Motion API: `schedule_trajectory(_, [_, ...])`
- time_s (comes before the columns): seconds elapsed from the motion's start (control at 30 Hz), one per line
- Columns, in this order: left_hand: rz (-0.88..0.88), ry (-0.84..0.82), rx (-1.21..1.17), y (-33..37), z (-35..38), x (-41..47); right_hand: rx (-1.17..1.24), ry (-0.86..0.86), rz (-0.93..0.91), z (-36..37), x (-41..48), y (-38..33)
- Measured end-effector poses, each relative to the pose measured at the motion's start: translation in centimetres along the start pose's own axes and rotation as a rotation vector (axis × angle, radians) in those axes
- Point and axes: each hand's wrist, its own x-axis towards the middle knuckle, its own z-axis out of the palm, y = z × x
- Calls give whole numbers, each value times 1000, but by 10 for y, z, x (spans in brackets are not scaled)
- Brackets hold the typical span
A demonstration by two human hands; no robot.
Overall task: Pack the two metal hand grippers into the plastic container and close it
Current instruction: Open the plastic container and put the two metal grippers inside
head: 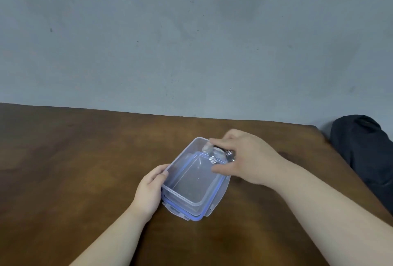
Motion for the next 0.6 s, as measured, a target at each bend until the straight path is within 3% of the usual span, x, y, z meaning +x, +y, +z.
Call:
schedule_trajectory(0.23, [-1,-51,-151,-4,-7,27,-420,-399,-382,51,68,-35])
schedule_trajectory(0.43, [20,-47,-231,-14,-9,34,-324,-545,-406,97,87,-32])
schedule_trajectory(0.6, [47,-22,-228,-17,-6,36,-185,-499,-327,98,85,-30])
